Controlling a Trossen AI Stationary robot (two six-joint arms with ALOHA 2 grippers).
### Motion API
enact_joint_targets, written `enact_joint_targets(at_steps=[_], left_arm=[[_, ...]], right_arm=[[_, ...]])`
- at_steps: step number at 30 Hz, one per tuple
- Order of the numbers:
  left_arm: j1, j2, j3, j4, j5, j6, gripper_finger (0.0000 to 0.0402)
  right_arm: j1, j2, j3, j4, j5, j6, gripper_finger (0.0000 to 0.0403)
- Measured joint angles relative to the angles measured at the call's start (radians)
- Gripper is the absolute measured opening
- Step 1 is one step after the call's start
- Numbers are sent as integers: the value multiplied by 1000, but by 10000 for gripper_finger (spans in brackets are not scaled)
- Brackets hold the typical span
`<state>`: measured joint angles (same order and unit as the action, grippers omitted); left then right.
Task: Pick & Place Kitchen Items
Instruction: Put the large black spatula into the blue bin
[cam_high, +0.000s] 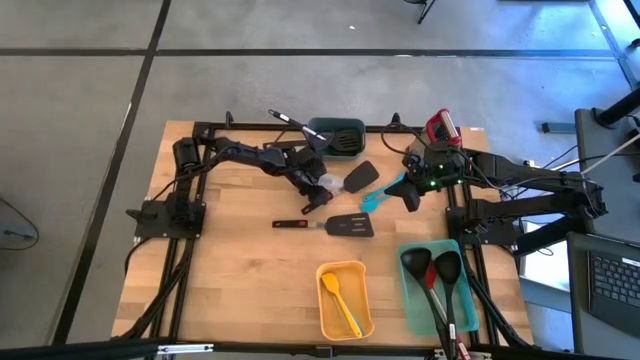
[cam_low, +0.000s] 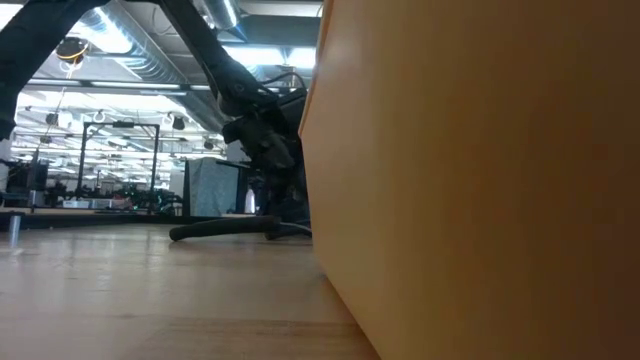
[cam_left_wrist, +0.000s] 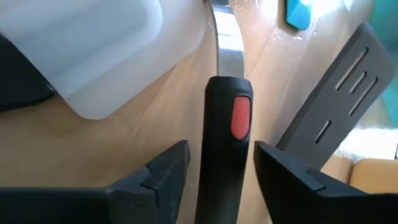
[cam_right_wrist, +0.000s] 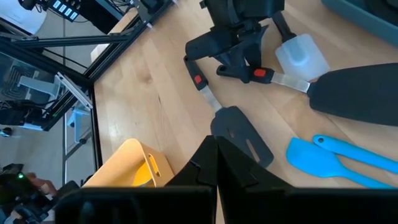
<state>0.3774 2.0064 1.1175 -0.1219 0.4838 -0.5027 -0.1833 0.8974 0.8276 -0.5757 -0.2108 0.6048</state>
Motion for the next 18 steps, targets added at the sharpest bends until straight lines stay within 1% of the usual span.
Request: enact_joint_targets(at_steps=[3,7,8,13,18], left_arm=[[-3,2,0,1,-9,-10,146],[-5,3,0,8,10,-6,88],[-5,4,0,8,15,-4,81],[-6,5,-1,11,22,-24,81],[-9,-3,-5,33,75,-85,78]], right_arm=[[0,0,0,-2,0,0,0],[0,0,0,-4,0,-10,0],[0,0,0,-4,0,-11,0],[0,0,0,-4,-1,-13,0],[0,0,0,-4,-1,-28,0]])
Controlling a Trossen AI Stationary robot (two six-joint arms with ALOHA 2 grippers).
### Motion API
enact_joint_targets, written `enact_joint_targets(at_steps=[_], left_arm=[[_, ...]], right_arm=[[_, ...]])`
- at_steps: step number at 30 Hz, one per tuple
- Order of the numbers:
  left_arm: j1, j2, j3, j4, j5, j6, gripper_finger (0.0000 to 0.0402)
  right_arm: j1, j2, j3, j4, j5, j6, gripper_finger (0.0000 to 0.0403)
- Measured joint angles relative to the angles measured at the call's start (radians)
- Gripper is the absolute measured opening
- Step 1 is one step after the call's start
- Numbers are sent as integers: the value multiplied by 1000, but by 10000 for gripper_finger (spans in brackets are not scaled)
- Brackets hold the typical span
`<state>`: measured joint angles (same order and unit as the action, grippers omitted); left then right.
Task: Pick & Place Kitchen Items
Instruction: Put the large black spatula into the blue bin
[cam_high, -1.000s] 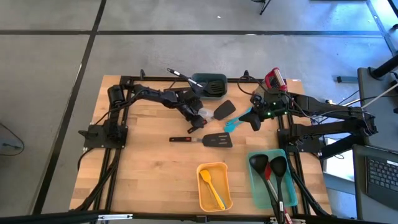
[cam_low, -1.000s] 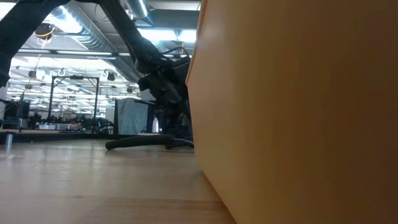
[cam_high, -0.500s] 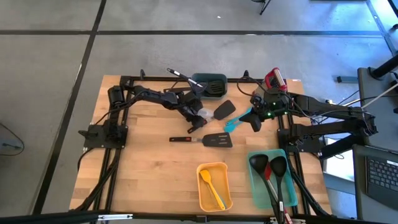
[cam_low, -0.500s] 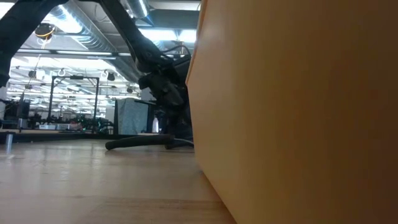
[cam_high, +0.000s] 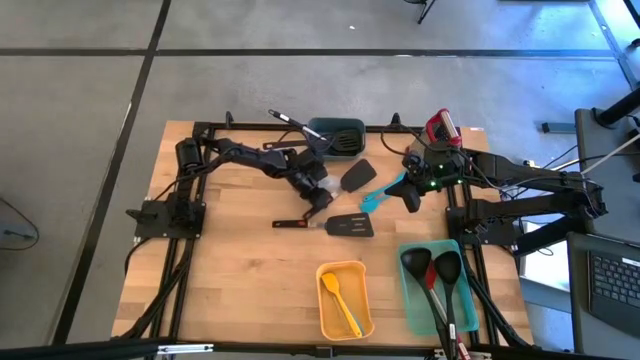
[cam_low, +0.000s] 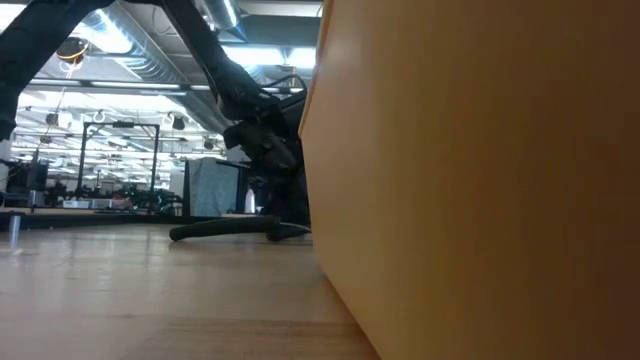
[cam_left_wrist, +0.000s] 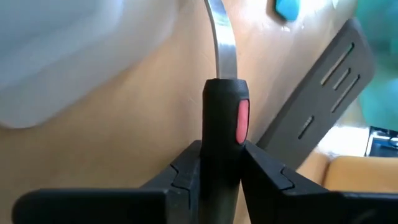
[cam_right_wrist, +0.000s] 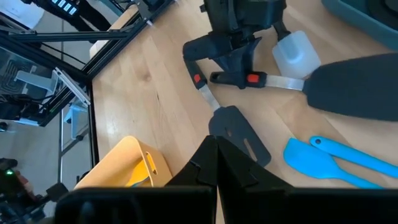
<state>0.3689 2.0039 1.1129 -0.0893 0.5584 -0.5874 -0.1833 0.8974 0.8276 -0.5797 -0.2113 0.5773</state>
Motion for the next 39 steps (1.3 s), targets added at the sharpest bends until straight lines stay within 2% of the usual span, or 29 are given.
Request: enact_joint_targets(at_steps=[9,18,21,27,33,39], left_arm=[[-9,-142,-1,-77,26,-24,73],[26,-344,0,-276,62,-5,73],[59,-410,2,-326,136,12,73],[127,-513,2,-437,347,31,72],[125,-575,2,-460,457,25,71],[101,-585,2,-482,482,45,71]], right_arm=[[0,0,0,0,-2,-24,0],[-8,0,0,2,-2,29,0],[-26,0,0,5,-2,73,0],[-93,0,1,3,-18,167,5],[-189,49,1,58,-193,265,24],[-209,149,1,248,-320,386,66]])
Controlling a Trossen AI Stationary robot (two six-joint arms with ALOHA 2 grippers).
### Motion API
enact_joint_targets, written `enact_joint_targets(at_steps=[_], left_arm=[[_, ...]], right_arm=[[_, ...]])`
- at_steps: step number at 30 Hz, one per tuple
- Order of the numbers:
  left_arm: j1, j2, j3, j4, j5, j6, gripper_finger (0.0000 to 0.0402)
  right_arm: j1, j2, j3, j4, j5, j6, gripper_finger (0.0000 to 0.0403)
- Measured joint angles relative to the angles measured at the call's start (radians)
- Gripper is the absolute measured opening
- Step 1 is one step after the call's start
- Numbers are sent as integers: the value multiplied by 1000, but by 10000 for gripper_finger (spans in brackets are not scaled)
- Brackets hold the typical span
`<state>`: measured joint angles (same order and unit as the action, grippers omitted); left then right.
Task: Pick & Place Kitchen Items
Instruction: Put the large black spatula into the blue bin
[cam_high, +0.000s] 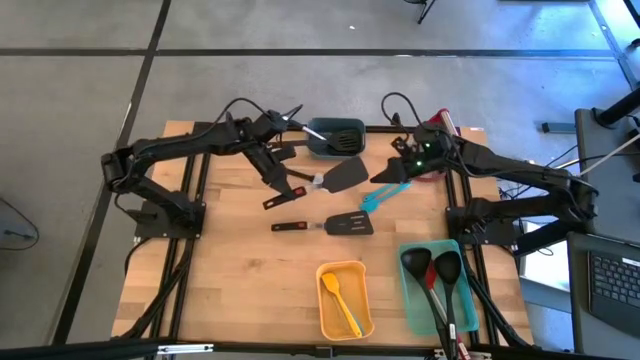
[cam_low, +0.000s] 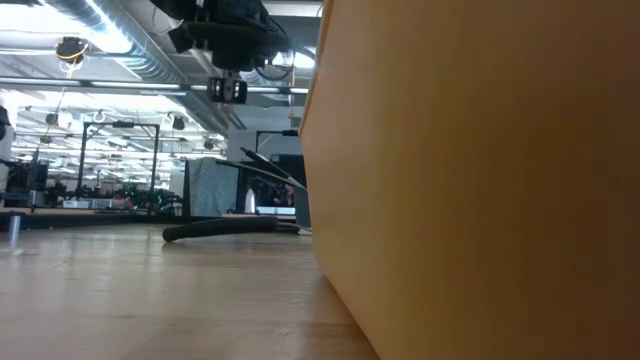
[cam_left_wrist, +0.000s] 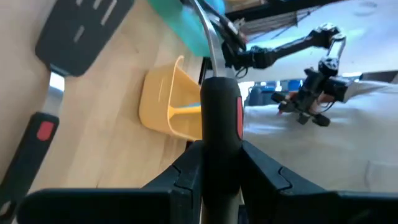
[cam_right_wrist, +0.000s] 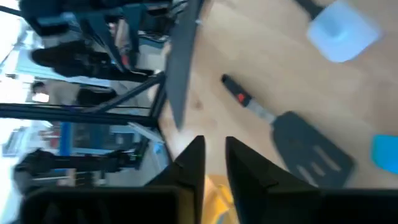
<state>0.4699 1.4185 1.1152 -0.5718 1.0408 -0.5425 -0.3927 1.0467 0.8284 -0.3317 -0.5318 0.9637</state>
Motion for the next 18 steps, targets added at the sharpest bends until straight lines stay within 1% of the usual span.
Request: enact_joint_targets(at_steps=[4,7,10,12,15,18], left_arm=[[-9,0,0,-121,0,96,71],[-11,0,0,-222,-38,169,71],[-10,0,0,-273,-58,228,71],[-10,0,0,-280,-64,244,71],[-10,0,0,-278,-63,252,70],[-10,0,0,-277,-49,268,70]], right_arm=[[0,53,0,129,-51,93,116],[0,83,0,200,-96,136,156],[4,105,0,198,-100,159,189],[8,112,0,190,-100,165,206],[10,114,0,160,-96,166,225],[10,116,0,148,-71,162,236]])
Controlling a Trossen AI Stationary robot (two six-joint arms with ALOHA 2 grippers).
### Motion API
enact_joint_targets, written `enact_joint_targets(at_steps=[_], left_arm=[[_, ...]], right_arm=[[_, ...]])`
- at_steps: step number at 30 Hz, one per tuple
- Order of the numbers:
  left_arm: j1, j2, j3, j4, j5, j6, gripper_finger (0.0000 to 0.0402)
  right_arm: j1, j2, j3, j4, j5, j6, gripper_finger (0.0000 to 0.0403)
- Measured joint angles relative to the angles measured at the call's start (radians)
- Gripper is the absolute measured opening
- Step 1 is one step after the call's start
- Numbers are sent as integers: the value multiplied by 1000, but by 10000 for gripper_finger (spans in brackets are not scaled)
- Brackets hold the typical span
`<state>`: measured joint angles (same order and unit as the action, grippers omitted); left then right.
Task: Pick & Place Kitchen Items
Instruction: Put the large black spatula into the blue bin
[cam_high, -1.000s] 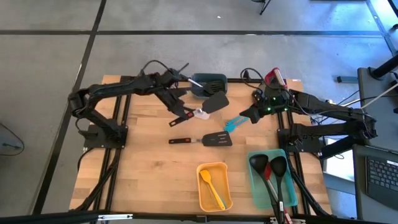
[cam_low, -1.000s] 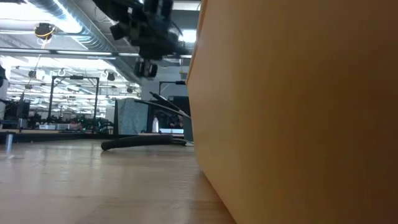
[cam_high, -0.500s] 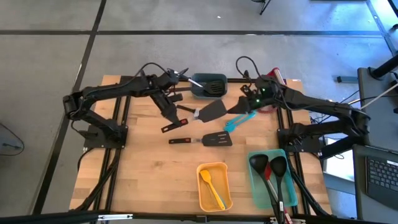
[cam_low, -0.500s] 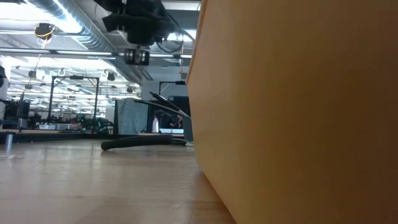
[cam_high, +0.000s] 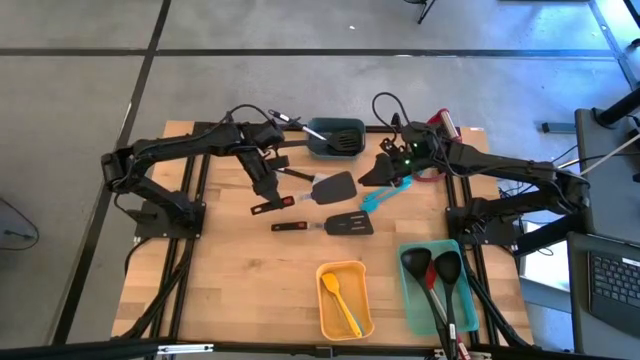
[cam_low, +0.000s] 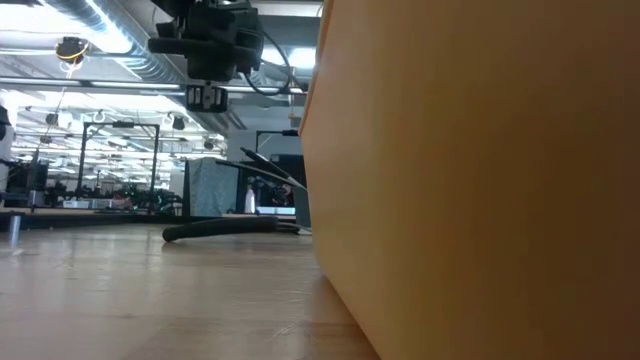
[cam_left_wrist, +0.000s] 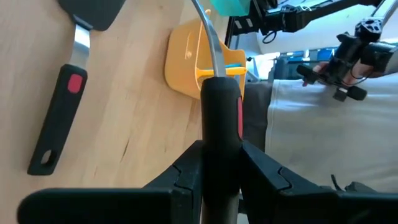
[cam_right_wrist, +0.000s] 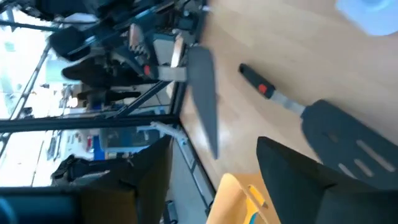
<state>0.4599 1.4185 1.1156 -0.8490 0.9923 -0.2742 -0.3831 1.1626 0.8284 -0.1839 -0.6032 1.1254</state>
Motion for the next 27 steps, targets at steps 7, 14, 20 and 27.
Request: enact_joint_targets(at_steps=[7,14,20,27], left_arm=[[0,0,0,23,0,0,70],[6,0,0,43,-6,1,70],[23,0,0,57,-21,8,70],[29,0,0,72,-14,8,70]], right_arm=[[13,51,0,30,54,-15,240],[39,120,0,204,50,9,240],[39,162,0,235,-24,12,214],[39,200,-1,290,-21,11,142]])
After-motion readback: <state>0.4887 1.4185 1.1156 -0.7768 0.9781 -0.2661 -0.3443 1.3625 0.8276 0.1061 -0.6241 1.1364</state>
